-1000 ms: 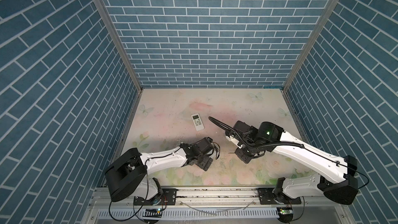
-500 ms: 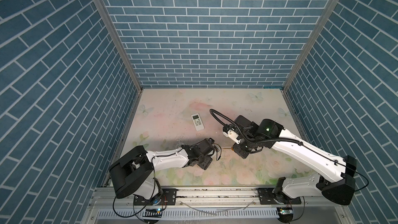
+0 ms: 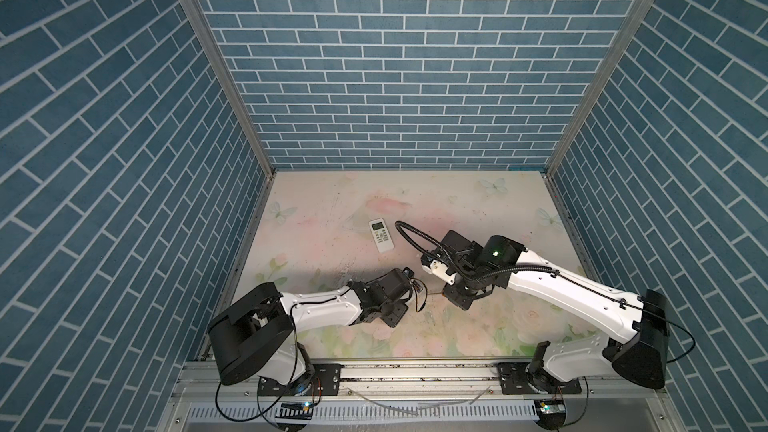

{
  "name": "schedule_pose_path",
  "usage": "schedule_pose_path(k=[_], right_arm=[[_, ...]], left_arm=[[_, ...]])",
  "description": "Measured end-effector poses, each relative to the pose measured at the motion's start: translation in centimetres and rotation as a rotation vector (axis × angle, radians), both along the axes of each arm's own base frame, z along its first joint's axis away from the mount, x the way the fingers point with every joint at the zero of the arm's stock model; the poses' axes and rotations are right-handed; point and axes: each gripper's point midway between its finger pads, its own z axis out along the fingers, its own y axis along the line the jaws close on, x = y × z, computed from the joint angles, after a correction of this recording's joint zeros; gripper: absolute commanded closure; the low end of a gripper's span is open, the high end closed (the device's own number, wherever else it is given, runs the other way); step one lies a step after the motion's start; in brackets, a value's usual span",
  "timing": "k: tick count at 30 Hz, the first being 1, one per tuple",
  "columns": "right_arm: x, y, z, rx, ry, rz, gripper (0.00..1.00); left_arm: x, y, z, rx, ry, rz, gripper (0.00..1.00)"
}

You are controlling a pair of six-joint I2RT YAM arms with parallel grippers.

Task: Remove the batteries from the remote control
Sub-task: 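Insert the screwdriver tip beside the batteries with the right gripper while left holds remote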

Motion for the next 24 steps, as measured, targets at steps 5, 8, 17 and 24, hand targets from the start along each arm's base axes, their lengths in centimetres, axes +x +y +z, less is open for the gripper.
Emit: schedule_pose_path(k=[5,8,17,24], right_arm=[[0.6,0.3,-0.3,0.005,-0.018,0.014,1.0],[1.0,0.5,-0.4,0.002,-0.032,0.028,1.0],[1.9,0.7,-0.9,-0.02,-0.076,0.078,1.0],[2.4,1.0,-1.3,-0.029,-0.091,0.106,1.0]], left_arm=[[0.0,-0.1,0.0,-0.006,-0.006,-0.004,0.38],[0.0,-0.1,0.0,-0.013,-0.011,-0.012,0.38],[0.0,-0.4,0.0,-0.027,-0.022,-0.031,0.38],[0.1,-0.5,0.0,-0.029,-0.027,-0.038,0.38]])
